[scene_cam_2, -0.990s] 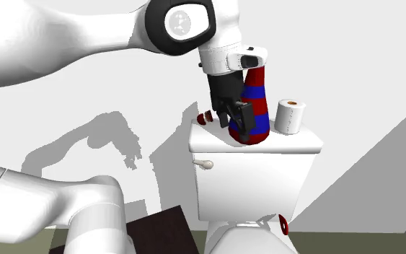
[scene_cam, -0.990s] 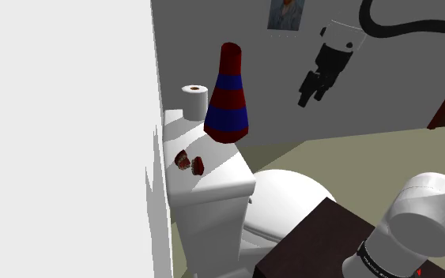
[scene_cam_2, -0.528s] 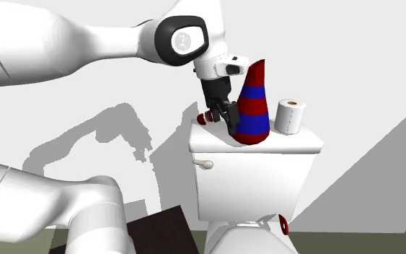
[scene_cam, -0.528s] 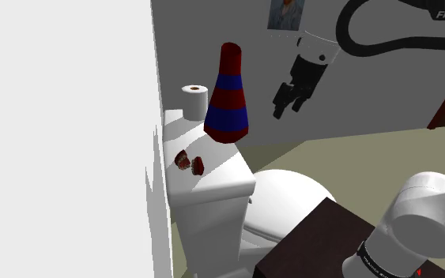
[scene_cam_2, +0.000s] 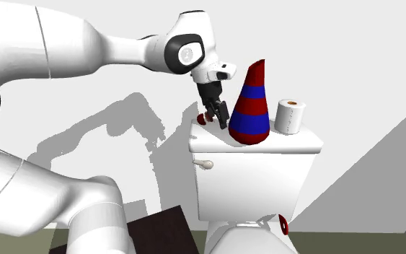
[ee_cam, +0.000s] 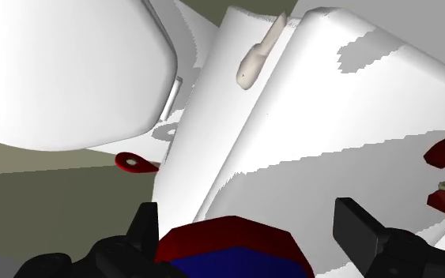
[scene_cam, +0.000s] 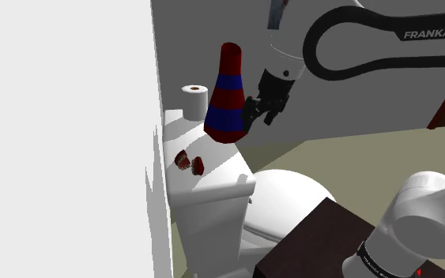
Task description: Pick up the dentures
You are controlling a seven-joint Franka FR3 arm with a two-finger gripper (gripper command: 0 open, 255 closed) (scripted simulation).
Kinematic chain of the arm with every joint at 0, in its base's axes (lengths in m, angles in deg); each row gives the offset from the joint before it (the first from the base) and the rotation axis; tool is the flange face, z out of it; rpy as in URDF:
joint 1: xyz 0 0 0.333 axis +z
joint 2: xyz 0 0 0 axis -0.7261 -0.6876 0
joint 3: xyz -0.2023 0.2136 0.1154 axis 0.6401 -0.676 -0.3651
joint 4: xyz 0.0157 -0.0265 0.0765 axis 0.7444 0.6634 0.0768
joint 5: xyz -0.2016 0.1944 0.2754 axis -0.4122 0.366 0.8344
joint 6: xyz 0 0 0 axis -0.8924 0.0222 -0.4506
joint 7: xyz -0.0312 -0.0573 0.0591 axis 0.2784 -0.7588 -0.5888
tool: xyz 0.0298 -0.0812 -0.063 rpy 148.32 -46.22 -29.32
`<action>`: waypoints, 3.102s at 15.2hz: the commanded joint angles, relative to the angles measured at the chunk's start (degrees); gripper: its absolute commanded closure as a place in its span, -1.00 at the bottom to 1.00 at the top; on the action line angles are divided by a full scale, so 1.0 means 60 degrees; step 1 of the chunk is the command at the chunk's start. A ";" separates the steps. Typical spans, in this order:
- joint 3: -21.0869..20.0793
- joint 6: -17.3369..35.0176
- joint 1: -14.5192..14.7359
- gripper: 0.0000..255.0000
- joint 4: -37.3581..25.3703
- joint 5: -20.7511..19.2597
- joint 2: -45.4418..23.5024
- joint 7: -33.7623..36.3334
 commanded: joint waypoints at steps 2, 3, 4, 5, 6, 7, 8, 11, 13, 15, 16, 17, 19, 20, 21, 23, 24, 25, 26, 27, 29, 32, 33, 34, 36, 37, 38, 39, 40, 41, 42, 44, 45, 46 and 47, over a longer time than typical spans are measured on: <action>-0.0661 0.0484 0.0046 -1.00 -0.0287 0.0124 -0.0593 0.0720; -0.0871 0.0646 0.0040 -1.00 -0.0403 0.0129 -0.0817 0.0944; -0.1084 0.0804 0.0027 -1.00 -0.0531 0.0121 -0.1050 0.1173; -0.1300 0.0959 0.0007 -1.00 -0.0670 0.0097 -0.1291 0.1406; -0.1519 0.1109 -0.0020 -1.00 -0.0821 0.0056 -0.1541 0.1645; -0.1742 0.1255 -0.0054 -1.00 -0.0983 -0.0004 -0.1800 0.1891; -0.1967 0.1395 -0.0094 -1.00 -0.1156 -0.0083 -0.2068 0.2144; -0.2664 0.1774 -0.0246 -1.00 -0.1747 -0.0462 -0.2935 0.2961; -0.3144 0.1983 -0.0363 -1.00 -0.2201 -0.0852 -0.3574 0.3568; -0.3623 0.2144 -0.0469 -1.00 -0.2706 -0.1378 -0.4275 0.4236; -0.3639 0.2151 -0.0463 -1.00 -0.2736 -0.1415 -0.4317 0.4277; -0.3651 0.2278 -0.0460 -1.00 -0.2626 -0.1437 -0.4340 0.4305; -0.3684 0.2530 -0.0463 -1.00 -0.2414 -0.1488 -0.4392 0.4364; -0.3702 0.2656 -0.0466 -1.00 -0.2310 -0.1517 -0.4422 0.4397; -0.3721 0.2782 -0.0470 -1.00 -0.2209 -0.1549 -0.4455 0.4431; -0.3773 0.3105 -0.0484 -1.00 -0.1958 -0.1644 -0.4551 0.4529; -0.3773 0.3105 -0.0484 -1.00 -0.1958 -0.1644 -0.4551 0.4529; -0.3773 0.3105 -0.0484 -1.00 -0.1957 -0.1643 -0.4550 0.4529; -0.3768 0.3108 -0.0487 1.00 -0.1957 -0.1644 -0.4553 0.4521; -0.3771 0.3102 -0.0491 1.00 -0.1975 -0.1656 -0.4569 0.4526; -0.3774 0.3113 -0.0486 1.00 -0.1957 -0.1651 -0.4560 0.4532; -0.3753 0.3095 -0.0482 1.00 -0.1948 -0.1616 -0.4523 0.4494; -0.3747 0.3082 -0.0484 1.00 -0.1961 -0.1612 -0.4522 0.4483; -0.3748 0.3072 -0.0487 1.00 -0.1976 -0.1617 -0.4529 0.4484; -0.3750 0.2980 -0.0475 1.00 -0.2053 -0.1605 -0.4511 0.4489; -0.3729 0.2854 -0.0470 1.00 -0.2152 -0.1569 -0.4475 0.4452; -0.3710 0.2728 -0.0465 1.00 -0.2252 -0.1536 -0.4441 0.4417; -0.3691 0.2602 -0.0462 1.00 -0.2354 -0.1505 -0.4409 0.4383; -0.3674 0.2476 -0.0459 1.00 -0.2458 -0.1477 -0.4381 0.4352; -0.3657 0.2350 -0.0457 1.00 -0.2564 -0.1452 -0.4354 0.4322; -0.3641 0.2224 -0.0455 1.00 -0.2673 -0.1429 -0.4331 0.4294; -0.3611 0.1971 -0.0454 1.00 -0.2896 -0.1391 -0.4292 0.4244; -0.3597 0.1845 -0.0455 1.00 -0.3010 -0.1375 -0.4276 0.4221; -0.3584 0.1718 -0.0456 1.00 -0.3127 -0.1362 -0.4263 0.4200; -0.3572 0.1592 -0.0457 1.00 -0.3246 -0.1351 -0.4252 0.4181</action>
